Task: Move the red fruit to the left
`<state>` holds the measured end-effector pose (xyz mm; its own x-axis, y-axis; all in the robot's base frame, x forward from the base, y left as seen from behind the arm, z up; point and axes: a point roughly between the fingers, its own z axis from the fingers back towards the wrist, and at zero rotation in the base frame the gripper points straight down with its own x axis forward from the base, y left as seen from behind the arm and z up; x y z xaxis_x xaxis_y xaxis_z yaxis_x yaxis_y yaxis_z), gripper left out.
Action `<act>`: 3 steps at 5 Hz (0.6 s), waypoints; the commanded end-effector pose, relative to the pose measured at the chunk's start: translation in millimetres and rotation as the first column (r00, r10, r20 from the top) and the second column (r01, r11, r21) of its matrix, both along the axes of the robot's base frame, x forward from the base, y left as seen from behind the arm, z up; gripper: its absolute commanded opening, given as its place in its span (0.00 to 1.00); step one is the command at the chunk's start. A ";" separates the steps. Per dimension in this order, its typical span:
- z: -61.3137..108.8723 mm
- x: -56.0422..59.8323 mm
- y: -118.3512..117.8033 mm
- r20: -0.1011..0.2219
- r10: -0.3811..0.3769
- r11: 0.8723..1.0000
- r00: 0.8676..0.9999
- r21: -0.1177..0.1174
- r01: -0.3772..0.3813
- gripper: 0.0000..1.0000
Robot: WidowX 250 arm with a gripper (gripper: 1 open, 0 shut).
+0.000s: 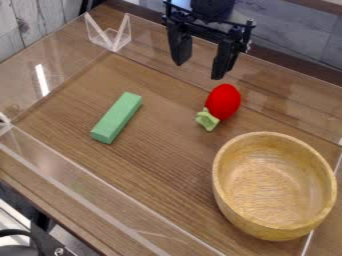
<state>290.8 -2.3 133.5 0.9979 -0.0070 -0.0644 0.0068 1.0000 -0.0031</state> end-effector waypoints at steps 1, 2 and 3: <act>-10.2 15.4 -11.5 -0.008 -0.025 1.000 1.000 0.003 0.026 1.00; -27.0 24.5 -20.8 -0.017 0.008 1.000 1.000 0.010 -0.008 1.00; -37.3 33.0 -23.2 -0.017 0.052 0.998 0.998 0.022 -0.052 1.00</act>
